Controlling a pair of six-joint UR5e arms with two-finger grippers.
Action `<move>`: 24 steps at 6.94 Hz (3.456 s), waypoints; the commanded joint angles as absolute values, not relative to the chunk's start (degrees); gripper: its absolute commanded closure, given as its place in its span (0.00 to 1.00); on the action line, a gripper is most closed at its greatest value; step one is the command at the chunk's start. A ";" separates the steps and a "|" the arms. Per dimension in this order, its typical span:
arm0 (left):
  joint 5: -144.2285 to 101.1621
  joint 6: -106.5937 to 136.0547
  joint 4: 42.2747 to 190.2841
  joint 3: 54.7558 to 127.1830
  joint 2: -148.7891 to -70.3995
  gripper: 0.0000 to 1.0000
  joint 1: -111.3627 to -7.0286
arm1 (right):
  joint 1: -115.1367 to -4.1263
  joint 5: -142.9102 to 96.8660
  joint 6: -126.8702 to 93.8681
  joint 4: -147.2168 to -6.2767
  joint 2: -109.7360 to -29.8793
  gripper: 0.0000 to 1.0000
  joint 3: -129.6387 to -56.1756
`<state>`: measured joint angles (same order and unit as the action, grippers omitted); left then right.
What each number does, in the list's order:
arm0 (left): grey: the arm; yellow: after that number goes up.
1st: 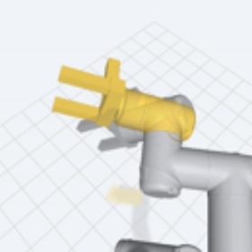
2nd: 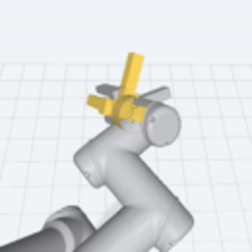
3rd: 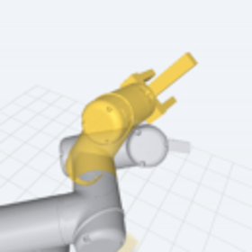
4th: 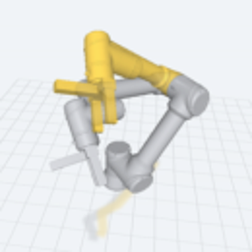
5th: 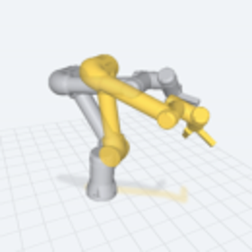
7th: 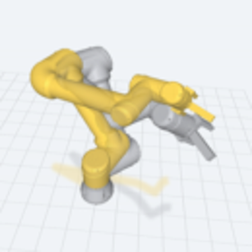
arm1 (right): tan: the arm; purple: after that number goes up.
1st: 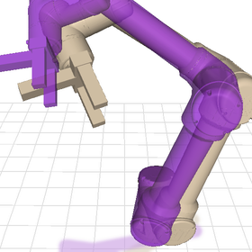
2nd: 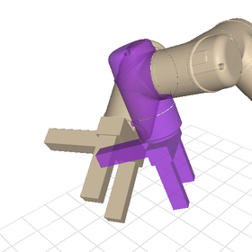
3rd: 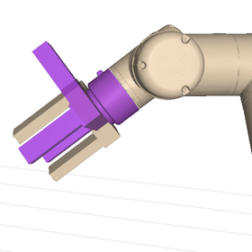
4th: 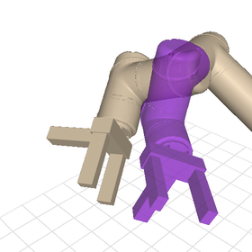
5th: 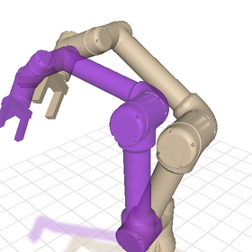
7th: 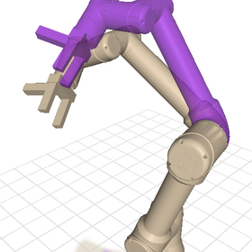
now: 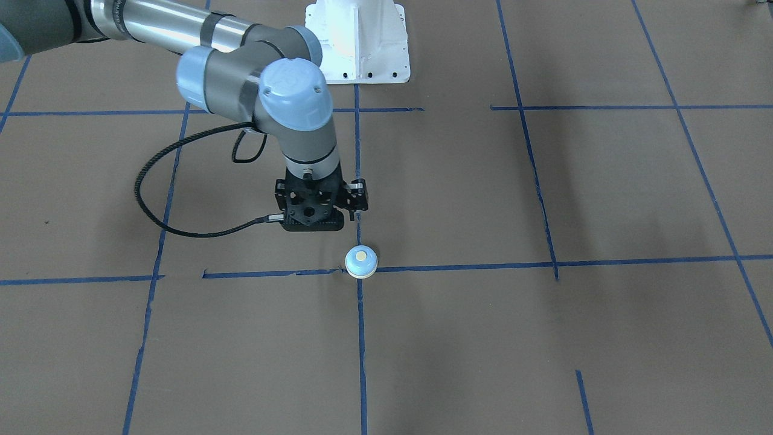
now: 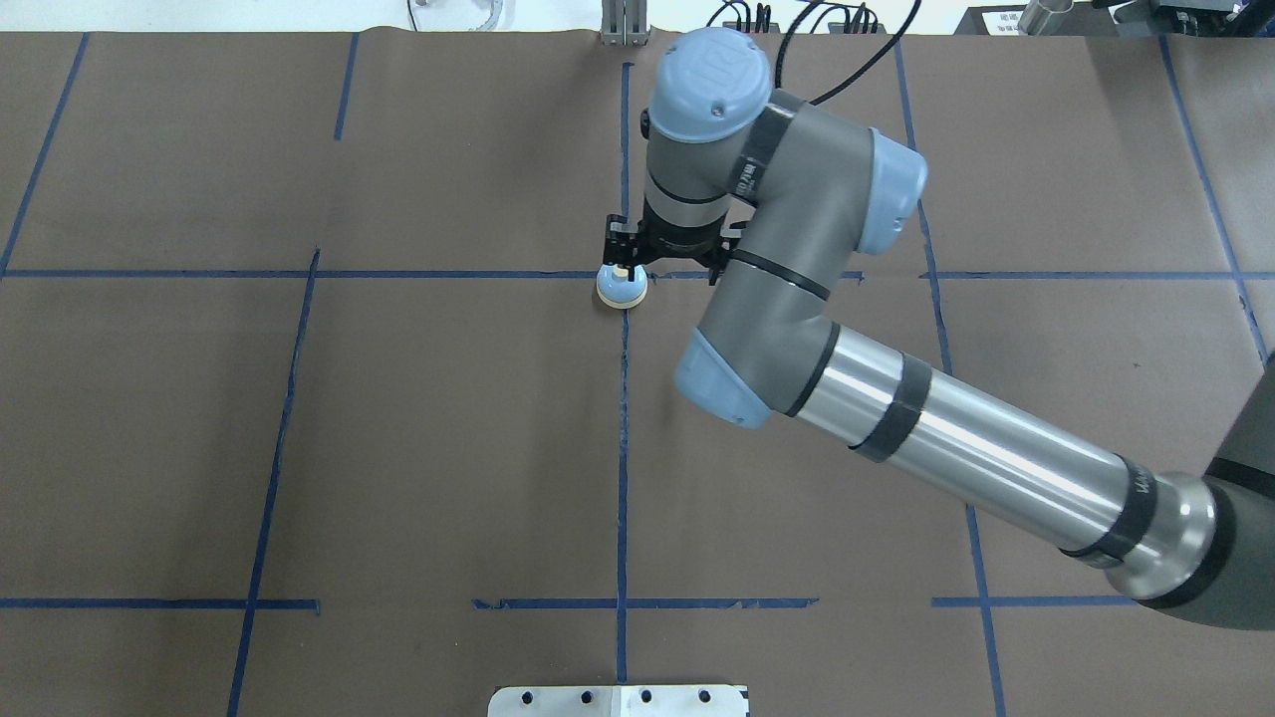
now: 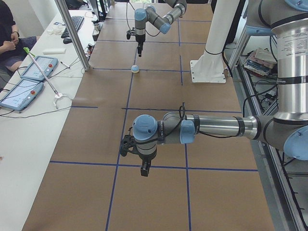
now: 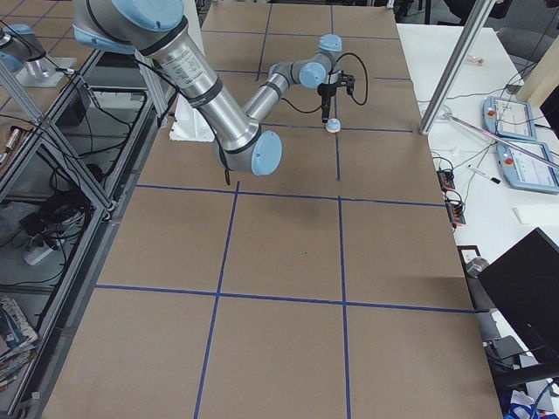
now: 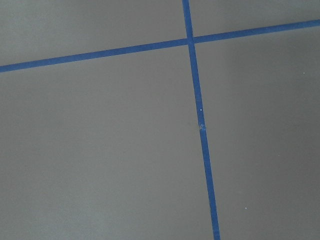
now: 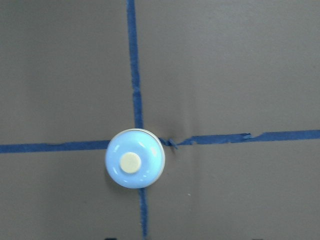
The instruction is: Place and press bell with both arms
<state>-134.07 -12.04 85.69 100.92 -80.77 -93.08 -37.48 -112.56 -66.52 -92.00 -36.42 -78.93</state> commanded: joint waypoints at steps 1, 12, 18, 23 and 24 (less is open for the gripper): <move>-134.12 -12.04 85.69 100.99 -80.77 0.00 -93.08 | -37.09 -110.66 -68.99 -85.05 -28.94 0.96 -66.33; -135.00 -12.04 85.69 100.90 -80.68 0.00 -93.08 | -35.07 -107.75 -68.73 -80.68 -28.82 1.00 -58.54; -134.83 -12.56 85.78 100.37 -80.86 0.00 -93.08 | -41.12 -115.75 -67.68 -81.47 -27.86 0.09 -61.79; -134.64 -12.31 87.79 97.47 -79.71 0.00 -92.90 | -59.02 -127.07 -28.93 -99.05 -48.87 0.00 -82.30; -134.21 -12.39 87.45 97.82 -79.19 0.00 -92.99 | -63.50 -128.48 -19.78 -99.05 -54.87 0.00 -85.05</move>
